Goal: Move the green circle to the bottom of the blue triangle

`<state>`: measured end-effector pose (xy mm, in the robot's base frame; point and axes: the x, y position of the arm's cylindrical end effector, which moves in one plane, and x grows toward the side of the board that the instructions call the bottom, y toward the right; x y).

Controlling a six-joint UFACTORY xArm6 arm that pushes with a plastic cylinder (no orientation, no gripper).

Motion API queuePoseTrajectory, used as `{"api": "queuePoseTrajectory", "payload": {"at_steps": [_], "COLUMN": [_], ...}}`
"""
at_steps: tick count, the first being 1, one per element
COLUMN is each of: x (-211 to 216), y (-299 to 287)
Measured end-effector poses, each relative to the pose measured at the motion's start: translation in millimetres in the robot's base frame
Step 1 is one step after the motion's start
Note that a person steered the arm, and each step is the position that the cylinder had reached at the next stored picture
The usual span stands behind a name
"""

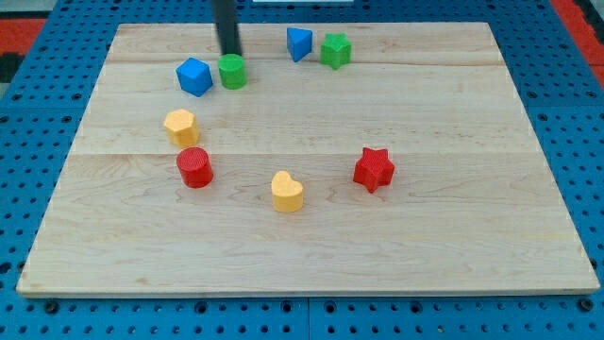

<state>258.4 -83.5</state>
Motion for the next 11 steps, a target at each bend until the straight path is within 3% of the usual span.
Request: {"api": "queuePoseTrajectory", "payload": {"at_steps": [1,3,4,5,6,8,10,11], "x": [34.3,114.4,133.8,145.5,111.3,65.4,97.5,72.8], "y": [-55.7,-46.4,-55.4,-14.6,16.6,21.1,52.4,98.4]}}
